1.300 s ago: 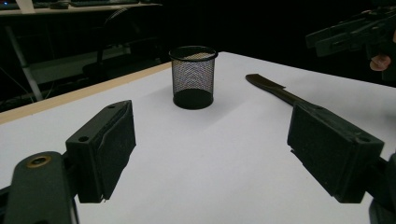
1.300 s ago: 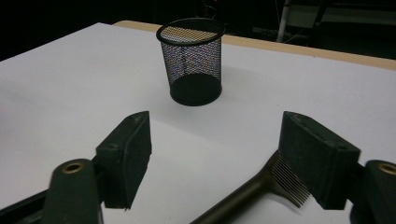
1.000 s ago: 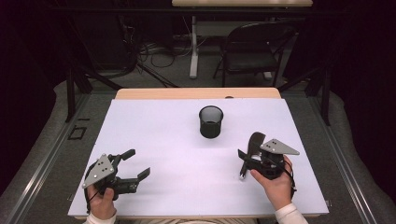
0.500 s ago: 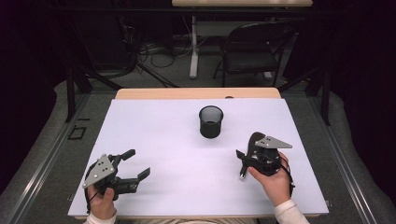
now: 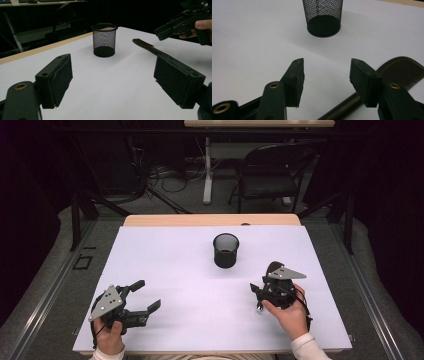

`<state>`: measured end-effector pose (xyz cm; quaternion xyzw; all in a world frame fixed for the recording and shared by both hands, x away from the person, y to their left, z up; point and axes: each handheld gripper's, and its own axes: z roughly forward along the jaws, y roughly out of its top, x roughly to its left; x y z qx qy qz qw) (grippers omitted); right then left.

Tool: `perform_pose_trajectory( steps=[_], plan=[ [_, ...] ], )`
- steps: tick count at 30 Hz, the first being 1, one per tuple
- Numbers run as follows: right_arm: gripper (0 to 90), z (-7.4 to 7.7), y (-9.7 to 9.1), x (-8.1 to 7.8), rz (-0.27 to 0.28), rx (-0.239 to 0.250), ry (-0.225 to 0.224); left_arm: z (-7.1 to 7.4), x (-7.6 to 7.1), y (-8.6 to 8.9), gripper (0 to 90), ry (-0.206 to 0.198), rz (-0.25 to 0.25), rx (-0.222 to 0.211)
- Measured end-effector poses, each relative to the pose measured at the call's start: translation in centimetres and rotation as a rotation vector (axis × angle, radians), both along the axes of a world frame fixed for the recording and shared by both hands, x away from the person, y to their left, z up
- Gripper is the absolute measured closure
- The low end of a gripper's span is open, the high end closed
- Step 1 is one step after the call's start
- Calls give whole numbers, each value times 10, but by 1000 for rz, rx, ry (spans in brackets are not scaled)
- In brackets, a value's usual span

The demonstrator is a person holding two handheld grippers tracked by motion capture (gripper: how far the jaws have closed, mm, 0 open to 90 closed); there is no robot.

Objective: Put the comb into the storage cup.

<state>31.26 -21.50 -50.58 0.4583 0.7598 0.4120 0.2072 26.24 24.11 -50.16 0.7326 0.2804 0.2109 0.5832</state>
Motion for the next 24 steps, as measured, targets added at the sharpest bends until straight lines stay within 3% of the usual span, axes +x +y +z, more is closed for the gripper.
perform_pose_trajectory(
  steps=[9,15,18,20,24],
  plan=[
    [575,-10,3,4,-5,-12,14,-1,1,0,155,3,0,1],
    [755,-20,4,5,12,-42,71,-1,1,1,154,6,-1,-1],
    [804,-22,4,5,13,-48,76,-1,1,1,154,7,-1,1],
    [888,-23,2,6,14,-51,85,-2,1,1,155,9,1,1],
    [900,-27,0,7,12,-38,106,-2,1,1,155,11,5,1]
  ],
)
